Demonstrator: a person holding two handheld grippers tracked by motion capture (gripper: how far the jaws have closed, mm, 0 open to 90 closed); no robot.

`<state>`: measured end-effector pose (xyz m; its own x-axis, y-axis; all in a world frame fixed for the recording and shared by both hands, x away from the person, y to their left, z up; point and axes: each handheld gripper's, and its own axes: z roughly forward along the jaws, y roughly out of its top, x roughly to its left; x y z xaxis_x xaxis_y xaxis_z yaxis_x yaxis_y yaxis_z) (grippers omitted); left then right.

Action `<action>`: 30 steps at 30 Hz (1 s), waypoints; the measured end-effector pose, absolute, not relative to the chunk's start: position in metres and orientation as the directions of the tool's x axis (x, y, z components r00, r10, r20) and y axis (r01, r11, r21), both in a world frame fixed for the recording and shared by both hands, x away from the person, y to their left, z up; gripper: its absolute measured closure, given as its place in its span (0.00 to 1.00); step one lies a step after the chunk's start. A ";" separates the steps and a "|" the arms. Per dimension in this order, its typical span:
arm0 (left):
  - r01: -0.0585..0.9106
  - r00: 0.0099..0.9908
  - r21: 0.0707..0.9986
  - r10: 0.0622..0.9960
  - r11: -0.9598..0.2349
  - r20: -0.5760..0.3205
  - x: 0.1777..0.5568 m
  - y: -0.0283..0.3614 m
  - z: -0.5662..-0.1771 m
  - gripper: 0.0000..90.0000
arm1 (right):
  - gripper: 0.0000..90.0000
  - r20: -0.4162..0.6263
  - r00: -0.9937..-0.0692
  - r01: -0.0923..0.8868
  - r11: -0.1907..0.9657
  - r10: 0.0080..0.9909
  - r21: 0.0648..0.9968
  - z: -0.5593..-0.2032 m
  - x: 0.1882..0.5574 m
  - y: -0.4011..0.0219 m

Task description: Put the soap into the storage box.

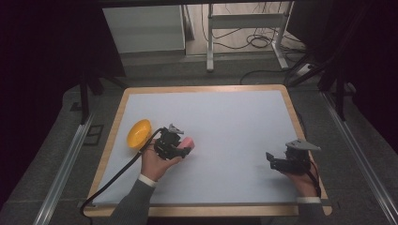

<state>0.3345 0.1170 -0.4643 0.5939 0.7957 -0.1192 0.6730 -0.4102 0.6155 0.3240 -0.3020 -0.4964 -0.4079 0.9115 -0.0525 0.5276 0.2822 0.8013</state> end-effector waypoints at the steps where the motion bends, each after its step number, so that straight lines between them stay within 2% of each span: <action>1: 0.673 0.593 0.616 0.796 -0.410 -0.119 0.334 0.119 -0.463 0.67 | 0.11 -0.051 -0.405 0.528 0.279 0.913 0.802 -0.496 0.324 -0.303; 30: 0.680 0.549 0.628 0.831 -0.379 -0.093 0.339 0.151 -0.444 0.67 | 0.11 -0.054 -0.401 0.530 0.279 0.915 0.801 -0.497 0.324 -0.304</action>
<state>0.3393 0.1513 -0.4439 0.5492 0.8305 -0.0926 0.6797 -0.3795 0.6277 0.3241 -0.3045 -0.4965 -0.4008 0.9146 -0.0540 0.5299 0.2795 0.8007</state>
